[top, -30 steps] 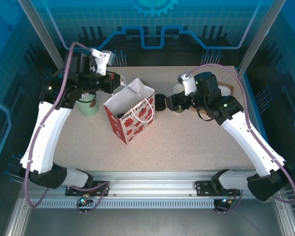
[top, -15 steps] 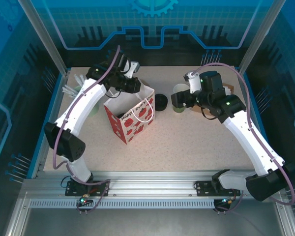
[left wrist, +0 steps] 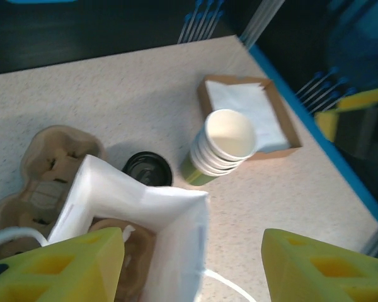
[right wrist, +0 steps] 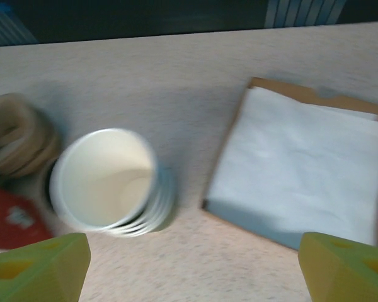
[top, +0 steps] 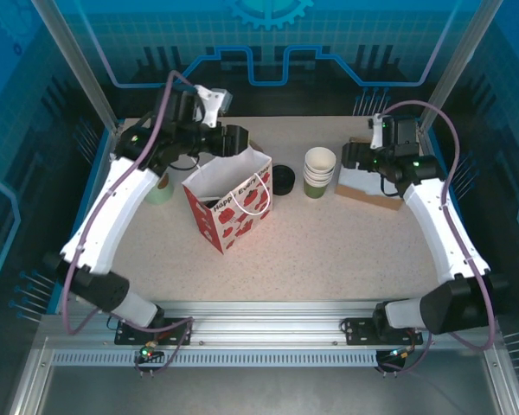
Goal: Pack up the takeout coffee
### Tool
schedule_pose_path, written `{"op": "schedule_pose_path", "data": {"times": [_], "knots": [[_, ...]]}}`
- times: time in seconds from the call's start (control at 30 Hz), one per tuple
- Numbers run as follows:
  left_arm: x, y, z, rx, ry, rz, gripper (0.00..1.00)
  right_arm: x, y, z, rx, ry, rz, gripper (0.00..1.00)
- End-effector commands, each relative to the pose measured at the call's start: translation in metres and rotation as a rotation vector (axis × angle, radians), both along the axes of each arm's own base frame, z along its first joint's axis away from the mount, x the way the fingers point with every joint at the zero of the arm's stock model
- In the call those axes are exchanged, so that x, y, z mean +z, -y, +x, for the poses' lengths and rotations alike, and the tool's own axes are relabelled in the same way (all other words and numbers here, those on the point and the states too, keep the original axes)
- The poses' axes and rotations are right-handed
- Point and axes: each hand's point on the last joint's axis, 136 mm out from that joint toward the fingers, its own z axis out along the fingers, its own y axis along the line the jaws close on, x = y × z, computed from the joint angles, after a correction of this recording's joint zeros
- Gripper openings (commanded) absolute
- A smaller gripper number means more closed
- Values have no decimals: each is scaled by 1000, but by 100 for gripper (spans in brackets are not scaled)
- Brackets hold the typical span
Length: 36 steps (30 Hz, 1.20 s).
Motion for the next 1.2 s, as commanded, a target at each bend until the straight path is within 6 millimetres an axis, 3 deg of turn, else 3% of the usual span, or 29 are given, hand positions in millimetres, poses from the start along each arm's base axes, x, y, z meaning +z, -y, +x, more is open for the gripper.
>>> {"op": "schedule_pose_path", "data": {"times": [0.0, 0.13, 0.33, 0.47, 0.6, 0.9, 1.17], "knots": [[13, 11, -17, -50, 27, -113, 61, -31, 39, 12, -142, -71, -41, 86], [18, 6, -36, -50, 48, -166, 62, -71, 61, 25, -209, -166, -43, 85], [22, 5, -58, -87, 60, -201, 64, -131, 75, 57, -232, -303, -85, 84], [21, 3, -61, -91, 63, -184, 65, -171, 72, 77, -188, -400, -90, 83], [15, 4, -59, -96, 57, -168, 66, -199, 60, 92, -126, -473, -84, 83], [6, 8, -53, -108, 33, -154, 66, -241, 48, 102, -68, -576, -101, 81], [1, 11, -52, -119, 25, -142, 66, -242, 50, 105, -52, -574, -64, 59]]}}
